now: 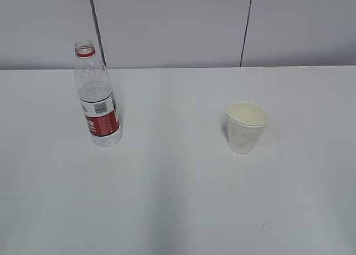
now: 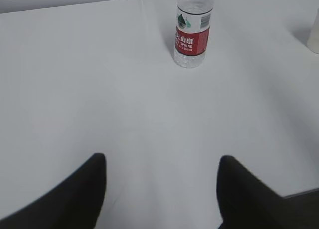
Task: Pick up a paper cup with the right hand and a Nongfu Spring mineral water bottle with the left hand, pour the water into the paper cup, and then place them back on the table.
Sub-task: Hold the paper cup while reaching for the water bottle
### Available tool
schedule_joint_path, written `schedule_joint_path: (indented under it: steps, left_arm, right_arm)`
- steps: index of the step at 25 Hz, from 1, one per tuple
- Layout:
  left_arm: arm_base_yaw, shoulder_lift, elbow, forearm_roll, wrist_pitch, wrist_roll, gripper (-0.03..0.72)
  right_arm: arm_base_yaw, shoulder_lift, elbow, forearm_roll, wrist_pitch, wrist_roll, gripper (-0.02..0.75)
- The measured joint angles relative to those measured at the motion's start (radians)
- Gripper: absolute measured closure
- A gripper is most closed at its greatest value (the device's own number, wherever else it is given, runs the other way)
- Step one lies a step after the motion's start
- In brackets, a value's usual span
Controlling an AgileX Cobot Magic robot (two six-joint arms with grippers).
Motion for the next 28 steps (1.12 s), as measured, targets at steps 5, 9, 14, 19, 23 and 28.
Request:
schedule_joint_path:
  steps: [5,9,14,19,23,28]
  left_arm:
    - [0.000,0.000,0.000,0.000,0.000,0.000,0.249]
    - [0.000,0.000,0.000,0.000,0.000,0.000,0.249]
    - [0.000,0.000,0.000,0.000,0.000,0.000,0.249]
    - [0.000,0.000,0.000,0.000,0.000,0.000,0.249]
    - [0.000,0.000,0.000,-0.001,0.000,0.000,0.249]
    - [0.000,0.001,-0.014,-0.007,-0.030,0.000,0.249]
  right_arm:
    - [0.000,0.000,0.000,0.000,0.000,0.000,0.206]
    - [0.000,0.000,0.000,0.000,0.000,0.000,0.206]
    - [0.000,0.000,0.000,0.000,0.000,0.000,0.206]
    - [0.000,0.000,0.000,0.000,0.000,0.000,0.206]
    - [0.000,0.000,-0.005,0.000,-0.010,0.000,0.206]
    - [0.000,0.014,-0.031,0.002,-0.135,0.000,0.206]
